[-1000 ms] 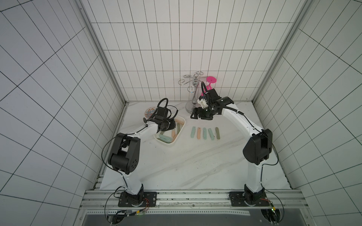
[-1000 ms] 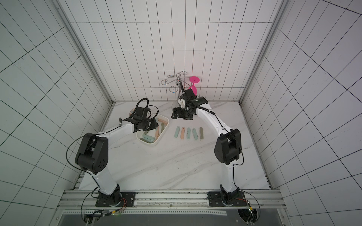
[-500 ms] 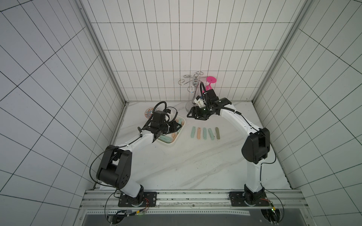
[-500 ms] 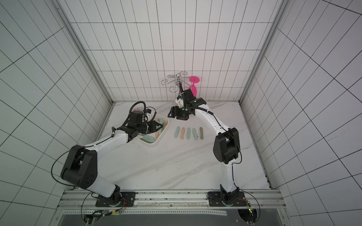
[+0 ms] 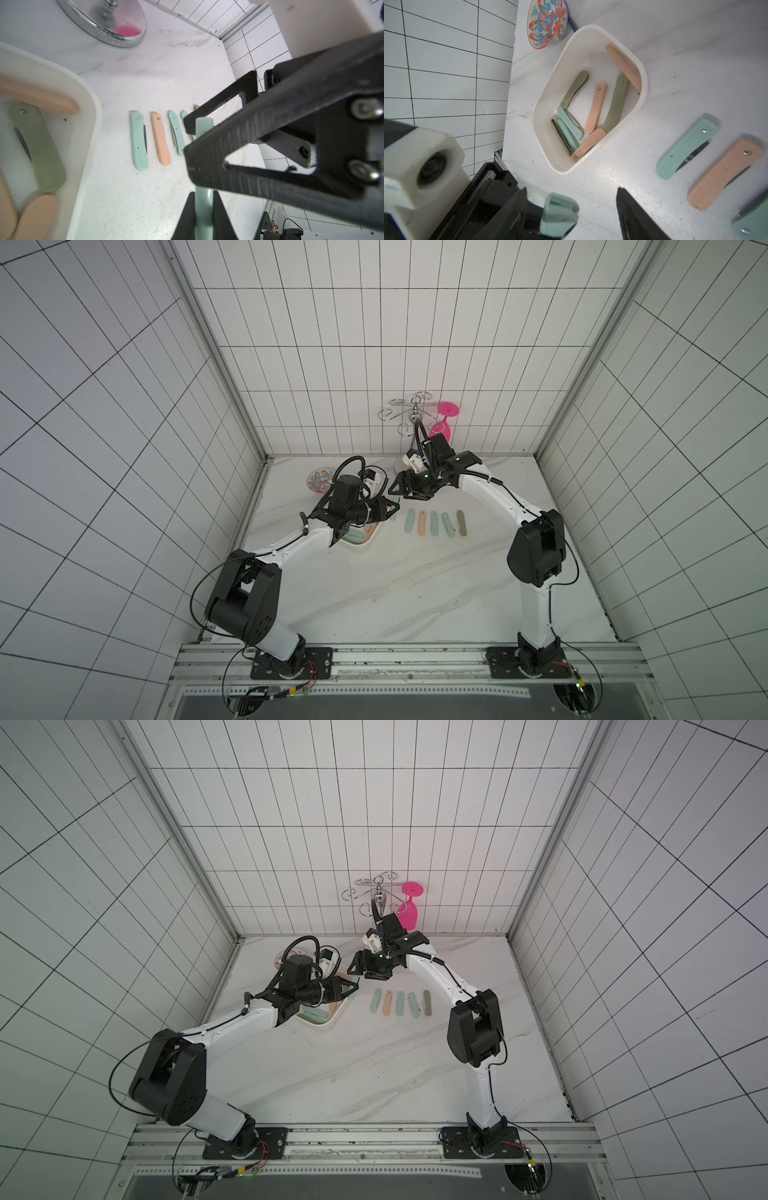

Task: Take the fruit knife out of the storage box
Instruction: Place the fruit knife at the center of the board.

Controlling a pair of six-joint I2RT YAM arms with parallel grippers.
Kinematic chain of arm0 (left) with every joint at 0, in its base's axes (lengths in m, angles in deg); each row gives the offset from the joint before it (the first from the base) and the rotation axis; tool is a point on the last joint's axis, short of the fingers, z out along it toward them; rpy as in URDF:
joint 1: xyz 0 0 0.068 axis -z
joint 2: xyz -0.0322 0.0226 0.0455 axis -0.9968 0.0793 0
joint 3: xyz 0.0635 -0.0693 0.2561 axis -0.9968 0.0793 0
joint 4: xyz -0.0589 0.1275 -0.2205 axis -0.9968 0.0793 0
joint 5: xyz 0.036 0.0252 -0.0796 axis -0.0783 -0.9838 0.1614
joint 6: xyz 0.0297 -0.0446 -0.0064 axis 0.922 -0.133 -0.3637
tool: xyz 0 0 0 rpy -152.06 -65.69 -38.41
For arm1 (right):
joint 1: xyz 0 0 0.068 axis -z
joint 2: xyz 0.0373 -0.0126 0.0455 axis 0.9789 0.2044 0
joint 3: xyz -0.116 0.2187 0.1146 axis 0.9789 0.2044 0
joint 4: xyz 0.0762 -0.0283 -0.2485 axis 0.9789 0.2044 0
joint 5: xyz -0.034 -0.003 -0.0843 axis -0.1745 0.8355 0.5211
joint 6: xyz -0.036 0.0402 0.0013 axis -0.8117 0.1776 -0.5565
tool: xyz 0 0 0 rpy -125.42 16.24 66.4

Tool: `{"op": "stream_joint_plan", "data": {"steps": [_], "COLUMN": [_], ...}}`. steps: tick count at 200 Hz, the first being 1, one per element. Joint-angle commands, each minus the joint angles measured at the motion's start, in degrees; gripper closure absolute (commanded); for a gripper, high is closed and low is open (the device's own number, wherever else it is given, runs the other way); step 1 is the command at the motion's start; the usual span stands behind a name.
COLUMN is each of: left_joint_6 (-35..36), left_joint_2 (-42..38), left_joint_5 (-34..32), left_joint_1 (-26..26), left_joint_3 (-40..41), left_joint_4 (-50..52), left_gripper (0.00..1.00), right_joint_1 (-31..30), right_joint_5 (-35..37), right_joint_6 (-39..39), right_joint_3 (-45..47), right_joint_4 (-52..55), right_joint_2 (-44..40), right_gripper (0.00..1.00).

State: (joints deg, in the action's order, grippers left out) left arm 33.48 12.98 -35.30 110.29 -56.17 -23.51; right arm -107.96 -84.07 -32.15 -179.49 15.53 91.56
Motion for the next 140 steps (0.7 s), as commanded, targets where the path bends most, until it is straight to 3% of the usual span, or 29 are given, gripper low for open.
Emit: {"op": "stream_joint_plan", "data": {"steps": [1,30,46,92,140], "left_joint_6": [-0.38,-0.31,-0.31,-0.3,0.29], "left_joint_2": [0.87,0.85,0.88,0.84,1.18], "left_joint_5": [-0.01,-0.63,-1.06,-2.09,-3.28], "left_joint_1": [0.45,0.56,0.56,0.65,0.74], "left_joint_3": [-1.94,-2.25,-2.19,-1.81,-2.07], "left_joint_4": [-2.2,-2.2,-2.2,-2.11,-0.95], "left_gripper": [0.99,0.99,0.99,0.99,0.99], "right_joint_1": [-0.56,-0.66,-0.7,-1.04,-1.33], "right_joint_5": [-0.94,-0.92,-0.62,1.0,3.4], "right_joint_6": [0.21,0.17,0.08,-0.58,-1.07], "right_joint_3": [1.26,1.88,2.18,3.28,4.71], "right_joint_4": [-0.38,-0.42,-0.42,0.26,0.53], "right_joint_2": [0.32,-0.21,-0.56,-2.17,-4.75], "right_gripper": [0.37,0.56,0.61,0.61,0.55]}}
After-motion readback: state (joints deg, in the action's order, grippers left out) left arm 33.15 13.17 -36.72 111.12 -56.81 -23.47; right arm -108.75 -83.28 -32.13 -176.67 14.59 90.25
